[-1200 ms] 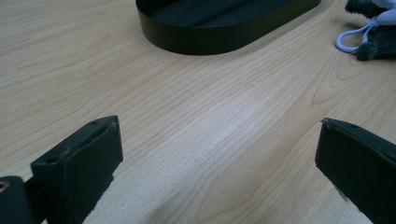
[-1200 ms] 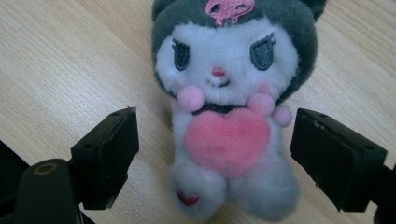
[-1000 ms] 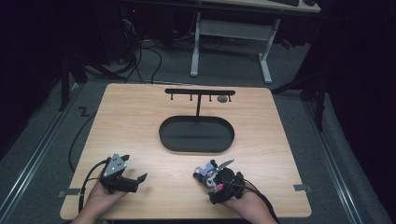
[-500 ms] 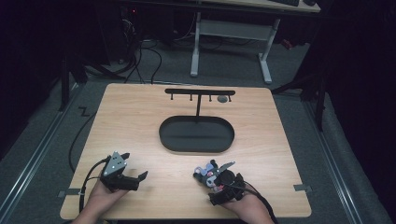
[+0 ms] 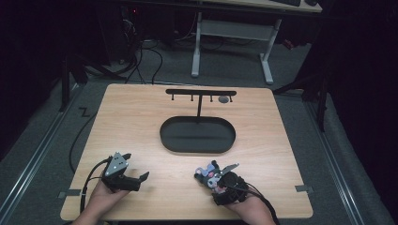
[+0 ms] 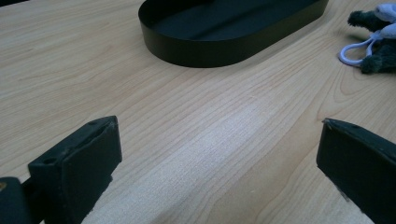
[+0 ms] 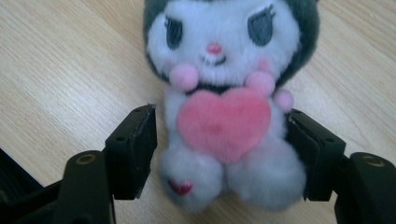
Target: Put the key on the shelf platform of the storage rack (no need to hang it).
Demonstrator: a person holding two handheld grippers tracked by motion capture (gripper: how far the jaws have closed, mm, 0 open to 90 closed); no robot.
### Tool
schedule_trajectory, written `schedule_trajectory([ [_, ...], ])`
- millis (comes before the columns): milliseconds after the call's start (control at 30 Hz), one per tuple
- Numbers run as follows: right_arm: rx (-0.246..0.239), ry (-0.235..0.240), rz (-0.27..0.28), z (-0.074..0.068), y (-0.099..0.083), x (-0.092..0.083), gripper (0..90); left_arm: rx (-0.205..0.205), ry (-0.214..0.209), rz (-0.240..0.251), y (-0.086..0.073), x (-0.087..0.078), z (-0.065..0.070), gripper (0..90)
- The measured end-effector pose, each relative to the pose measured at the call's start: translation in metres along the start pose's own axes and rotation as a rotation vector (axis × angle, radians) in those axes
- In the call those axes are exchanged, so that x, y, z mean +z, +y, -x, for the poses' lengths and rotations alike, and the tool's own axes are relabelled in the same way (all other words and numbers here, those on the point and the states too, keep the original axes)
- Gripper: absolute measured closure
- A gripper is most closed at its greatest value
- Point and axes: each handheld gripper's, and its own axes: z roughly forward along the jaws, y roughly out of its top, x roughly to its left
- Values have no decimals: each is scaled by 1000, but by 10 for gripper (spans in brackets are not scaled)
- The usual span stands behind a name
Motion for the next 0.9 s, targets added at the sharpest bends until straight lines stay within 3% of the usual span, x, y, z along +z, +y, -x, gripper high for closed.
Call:
schedule_trajectory([
  [100,7,-5,6,3,-6,0,368,0,-3,-5,0,2,0,8],
  [133,12,-9,12,3,-8,0,435,1,-5,-11,0,2,0,8],
  [300,6,-29,30,1,-7,-5,481,0,-3,-10,0,1,1,8],
  [900,31,-79,89,17,10,-22,484,5,-6,-13,-1,0,1,8],
])
